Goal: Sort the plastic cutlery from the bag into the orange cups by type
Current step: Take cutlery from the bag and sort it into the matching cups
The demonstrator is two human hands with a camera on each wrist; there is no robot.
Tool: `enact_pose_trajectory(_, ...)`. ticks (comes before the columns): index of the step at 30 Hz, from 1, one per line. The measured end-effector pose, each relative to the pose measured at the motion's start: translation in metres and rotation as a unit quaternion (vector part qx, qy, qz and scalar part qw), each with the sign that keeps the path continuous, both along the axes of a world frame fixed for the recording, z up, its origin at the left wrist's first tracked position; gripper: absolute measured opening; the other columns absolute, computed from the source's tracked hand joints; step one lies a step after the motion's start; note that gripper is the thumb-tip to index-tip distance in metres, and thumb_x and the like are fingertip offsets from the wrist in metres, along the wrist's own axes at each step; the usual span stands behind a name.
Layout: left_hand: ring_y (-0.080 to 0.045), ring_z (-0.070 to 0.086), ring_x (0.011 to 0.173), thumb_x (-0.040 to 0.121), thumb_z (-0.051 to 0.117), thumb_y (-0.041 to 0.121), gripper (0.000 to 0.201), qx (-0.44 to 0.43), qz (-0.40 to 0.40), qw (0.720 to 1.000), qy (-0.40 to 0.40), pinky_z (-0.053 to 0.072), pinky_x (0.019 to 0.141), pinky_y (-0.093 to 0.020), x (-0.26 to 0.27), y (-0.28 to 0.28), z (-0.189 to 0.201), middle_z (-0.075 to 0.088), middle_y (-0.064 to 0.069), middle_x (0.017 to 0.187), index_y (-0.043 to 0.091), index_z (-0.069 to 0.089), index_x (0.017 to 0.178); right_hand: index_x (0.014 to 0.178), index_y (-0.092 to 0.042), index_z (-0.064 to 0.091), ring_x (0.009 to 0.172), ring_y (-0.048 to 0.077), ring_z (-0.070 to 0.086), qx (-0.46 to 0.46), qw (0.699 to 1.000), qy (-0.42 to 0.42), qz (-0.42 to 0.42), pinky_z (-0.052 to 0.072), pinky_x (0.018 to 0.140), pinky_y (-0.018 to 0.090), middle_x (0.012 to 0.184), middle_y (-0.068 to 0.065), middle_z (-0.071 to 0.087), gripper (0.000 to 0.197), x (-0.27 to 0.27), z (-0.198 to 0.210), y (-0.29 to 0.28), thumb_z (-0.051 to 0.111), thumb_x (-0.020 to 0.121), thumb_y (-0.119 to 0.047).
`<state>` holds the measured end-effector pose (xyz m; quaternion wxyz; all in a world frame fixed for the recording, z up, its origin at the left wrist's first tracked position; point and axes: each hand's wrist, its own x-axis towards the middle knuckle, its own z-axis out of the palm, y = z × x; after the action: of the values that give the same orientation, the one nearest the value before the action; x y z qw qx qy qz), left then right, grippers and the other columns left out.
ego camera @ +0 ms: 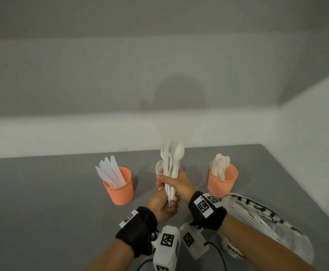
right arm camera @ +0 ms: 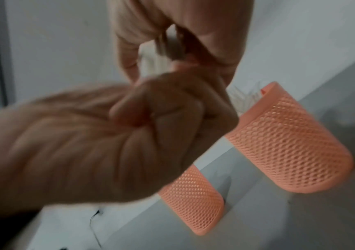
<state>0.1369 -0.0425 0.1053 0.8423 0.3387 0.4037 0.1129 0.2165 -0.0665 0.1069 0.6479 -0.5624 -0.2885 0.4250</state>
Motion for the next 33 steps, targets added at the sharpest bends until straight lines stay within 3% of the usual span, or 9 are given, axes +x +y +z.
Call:
enact_pose_trajectory(3, -0.002, 0.03, 0.028, 0.101, 0.013, 0.03, 0.041, 0.025, -0.053, 0.998, -0.004, 0.025, 0.028, -0.012, -0.002, 0.002, -0.002, 0.037, 0.012, 0.038, 0.024, 0.033, 0.067, 0.122, 0.009, 0.041, 0.075, 0.025, 0.072, 0.024, 0.995, 0.08, 0.053, 0.056, 0.063, 0.025, 0.105, 0.039, 0.058, 0.063, 0.009, -0.006, -0.002, 0.073, 0.071, -0.01)
enact_pose_trajectory(5, -0.002, 0.034, 0.03, 0.1, 0.024, 0.029, 0.039, 0.02, -0.068, 0.997, 0.001, 0.026, 0.028, -0.011, -0.005, 0.0, 0.0, 0.041, 0.006, 0.043, 0.019, 0.042, 0.067, 0.13, 0.009, 0.034, 0.07, 0.025, 0.072, -0.008, 0.992, 0.111, 0.057, 0.056, 0.058, 0.023, 0.104, 0.037, 0.061, 0.072, 0.008, -0.01, -0.002, 0.072, 0.073, -0.014)
enact_pose_trajectory(7, -0.007, 0.042, 0.039, 0.098, 0.036, 0.025, 0.036, 0.018, -0.084, 0.996, 0.012, 0.034, 0.033, -0.012, -0.008, 0.001, -0.001, 0.046, -0.001, 0.054, 0.011, 0.051, 0.069, 0.122, 0.004, 0.042, 0.052, 0.017, 0.066, -0.027, 0.994, 0.099, 0.033, 0.052, 0.048, 0.021, 0.075, 0.021, 0.067, 0.049, 0.007, -0.015, -0.003, 0.068, 0.082, -0.011)
enact_pose_trajectory(10, -0.011, 0.046, 0.043, 0.096, 0.037, 0.012, 0.028, 0.113, -0.11, 0.984, 0.082, 0.044, 0.044, -0.018, -0.015, 0.011, -0.003, 0.048, -0.003, 0.055, 0.008, 0.052, 0.073, 0.094, -0.004, 0.055, 0.042, 0.014, 0.052, -0.007, 0.995, 0.098, -0.012, 0.051, 0.047, 0.026, 0.048, 0.002, 0.05, 0.012, 0.011, -0.02, -0.003, 0.063, 0.085, -0.006)
enact_pose_trajectory(13, -0.006, 0.049, 0.043, 0.097, 0.04, 0.01, 0.025, 0.286, -0.099, 0.944, 0.132, 0.041, 0.043, -0.015, -0.023, 0.027, 0.003, 0.052, -0.002, 0.062, 0.009, 0.053, 0.076, 0.093, -0.009, 0.058, 0.04, 0.011, 0.047, -0.024, 0.995, 0.097, -0.017, 0.043, 0.042, 0.023, 0.051, 0.001, 0.048, 0.007, 0.021, -0.018, -0.008, 0.061, 0.087, -0.009)
enact_pose_trajectory(16, -0.006, 0.051, 0.053, 0.095, 0.048, 0.013, 0.011, 0.359, -0.044, 0.928, 0.088, 0.043, 0.051, -0.016, -0.023, 0.043, 0.009, 0.056, -0.003, 0.071, 0.007, 0.056, 0.091, 0.105, -0.012, 0.059, 0.043, 0.01, 0.049, -0.043, 0.997, 0.072, 0.003, 0.043, 0.043, 0.021, 0.056, 0.001, 0.056, 0.018, 0.029, -0.024, -0.013, 0.062, 0.087, -0.014)
enact_pose_trajectory(20, -0.011, 0.054, 0.062, 0.092, 0.054, 0.017, 0.014, 0.375, -0.002, 0.925, 0.062, 0.045, 0.059, -0.021, -0.013, 0.049, 0.016, 0.061, -0.004, 0.078, 0.006, 0.059, 0.099, 0.1, -0.016, 0.064, 0.048, 0.009, 0.051, -0.079, 0.995, 0.027, 0.055, 0.042, 0.046, 0.021, 0.066, 0.003, 0.062, 0.022, 0.022, -0.026, -0.017, 0.067, 0.082, -0.028)
enact_pose_trajectory(29, -0.006, 0.05, 0.037, 0.092, 0.051, 0.01, 0.017, 0.373, 0.037, 0.922, 0.098, 0.042, 0.04, -0.017, 0.001, 0.059, 0.012, 0.058, -0.012, 0.069, 0.007, 0.05, 0.075, 0.105, -0.012, 0.059, 0.054, 0.018, 0.063, -0.098, 0.988, -0.013, 0.119, 0.052, 0.056, 0.028, 0.071, 0.005, 0.071, 0.017, 0.018, -0.025, -0.021, 0.06, 0.089, -0.019)
enact_pose_trajectory(33, -0.015, 0.055, 0.05, 0.091, 0.05, 0.004, 0.007, 0.447, 0.105, 0.884, 0.086, 0.05, 0.057, -0.029, -0.012, 0.07, 0.03, 0.058, -0.009, 0.067, 0.006, 0.05, 0.084, 0.101, -0.006, 0.059, 0.052, 0.019, 0.063, -0.117, 0.986, 0.011, 0.121, 0.051, 0.054, 0.028, 0.073, 0.011, 0.069, 0.018, 0.02, -0.022, -0.023, 0.058, 0.091, -0.02)
